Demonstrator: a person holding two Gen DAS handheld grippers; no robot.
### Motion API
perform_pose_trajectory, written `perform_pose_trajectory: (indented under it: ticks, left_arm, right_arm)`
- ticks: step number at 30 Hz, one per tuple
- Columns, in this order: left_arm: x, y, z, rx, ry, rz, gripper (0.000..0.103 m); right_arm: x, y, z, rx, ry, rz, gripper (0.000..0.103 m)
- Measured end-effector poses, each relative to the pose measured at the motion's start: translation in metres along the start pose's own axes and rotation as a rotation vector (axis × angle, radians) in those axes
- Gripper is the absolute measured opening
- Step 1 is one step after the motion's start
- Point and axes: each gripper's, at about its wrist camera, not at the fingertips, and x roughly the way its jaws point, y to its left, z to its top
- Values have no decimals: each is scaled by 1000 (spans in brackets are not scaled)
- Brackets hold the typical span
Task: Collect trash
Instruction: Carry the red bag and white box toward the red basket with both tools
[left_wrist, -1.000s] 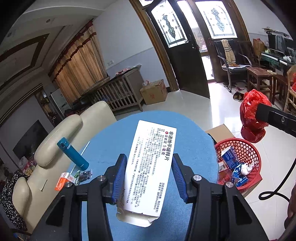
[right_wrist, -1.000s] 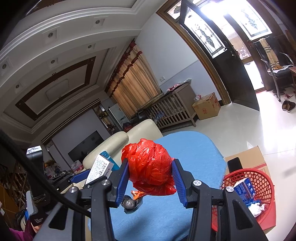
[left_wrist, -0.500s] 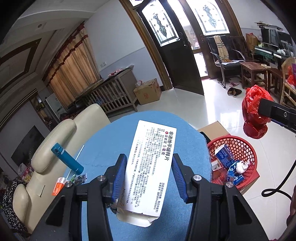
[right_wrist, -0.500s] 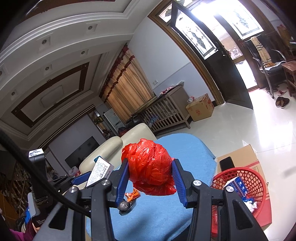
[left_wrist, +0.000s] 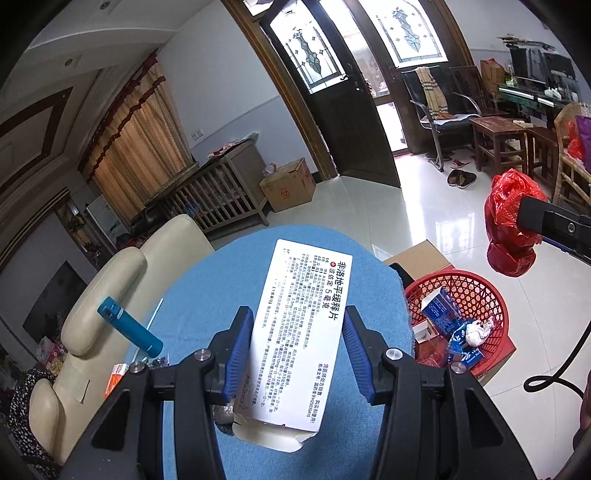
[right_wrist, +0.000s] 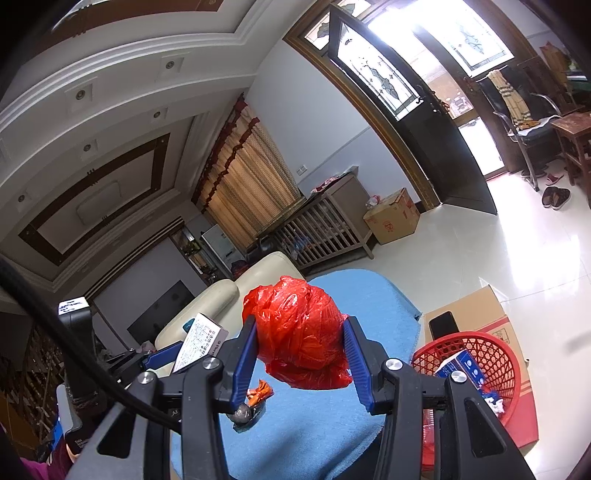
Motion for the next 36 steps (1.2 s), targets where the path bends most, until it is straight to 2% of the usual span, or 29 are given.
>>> perform_pose_trajectory:
  ticks: [30,36]
  left_arm:
    - [7,-44,22,106,-1,-12,51]
    - [11,-53,25,118,-1,-12,51]
  right_arm:
    - [-30,-24,-11,100,-46,-33,49]
    - [-33,-29,-14,109,-37,-70,49]
